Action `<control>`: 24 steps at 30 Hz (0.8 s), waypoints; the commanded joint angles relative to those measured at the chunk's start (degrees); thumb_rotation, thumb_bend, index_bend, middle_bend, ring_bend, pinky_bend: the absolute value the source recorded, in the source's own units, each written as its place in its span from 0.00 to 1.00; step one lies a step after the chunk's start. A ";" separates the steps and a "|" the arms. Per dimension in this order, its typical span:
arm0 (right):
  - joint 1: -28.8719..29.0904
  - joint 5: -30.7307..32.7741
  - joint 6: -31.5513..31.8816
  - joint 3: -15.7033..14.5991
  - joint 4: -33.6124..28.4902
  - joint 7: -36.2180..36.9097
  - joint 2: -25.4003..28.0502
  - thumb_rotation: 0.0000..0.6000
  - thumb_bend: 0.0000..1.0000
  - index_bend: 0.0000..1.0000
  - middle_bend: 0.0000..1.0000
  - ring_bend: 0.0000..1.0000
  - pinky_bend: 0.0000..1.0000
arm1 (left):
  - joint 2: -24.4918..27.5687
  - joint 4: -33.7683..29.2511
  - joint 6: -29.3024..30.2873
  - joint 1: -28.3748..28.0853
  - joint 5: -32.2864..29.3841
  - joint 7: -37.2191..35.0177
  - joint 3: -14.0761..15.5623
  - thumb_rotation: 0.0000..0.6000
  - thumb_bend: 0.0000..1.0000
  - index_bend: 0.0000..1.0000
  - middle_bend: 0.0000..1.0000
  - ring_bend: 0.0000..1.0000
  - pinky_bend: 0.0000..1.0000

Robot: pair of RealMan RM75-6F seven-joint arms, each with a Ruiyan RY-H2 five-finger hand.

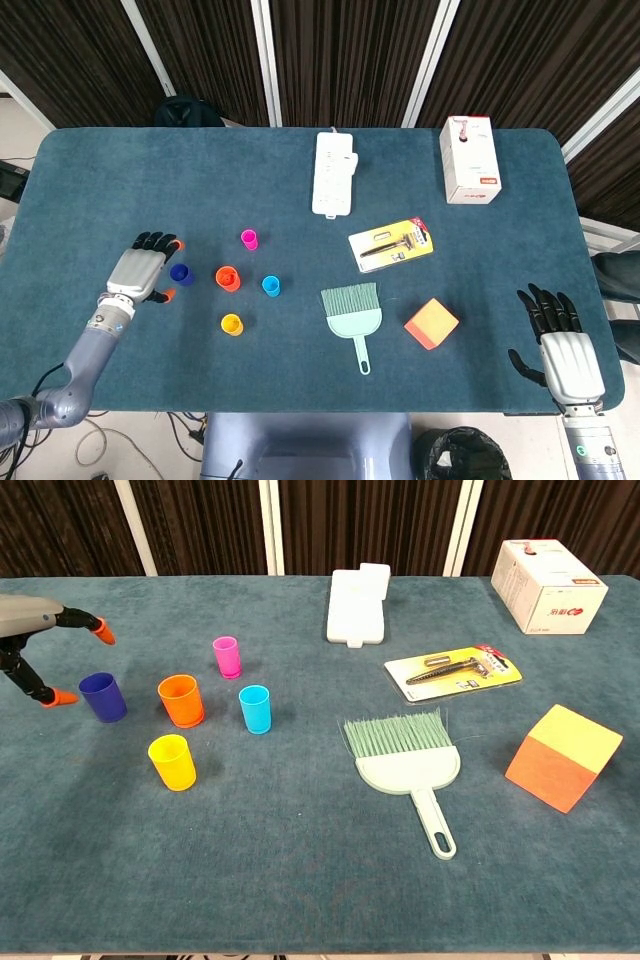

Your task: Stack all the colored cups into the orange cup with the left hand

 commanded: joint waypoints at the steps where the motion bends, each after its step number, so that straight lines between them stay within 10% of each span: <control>1: -0.01 0.04 0.00 0.02 0.03 -0.01 -0.03 1.00 0.34 0.09 0.05 0.09 0.04 | -0.86 1.06 -0.15 -0.46 -0.25 0.02 0.33 1.00 0.24 0.22 0.08 0.00 0.00; 24: -0.02 0.17 0.28 0.28 0.52 -0.02 -0.42 1.00 0.34 0.09 0.05 0.09 0.04 | -4.29 5.36 -0.15 -2.61 -2.38 1.84 2.02 1.00 0.26 0.36 0.11 0.00 0.00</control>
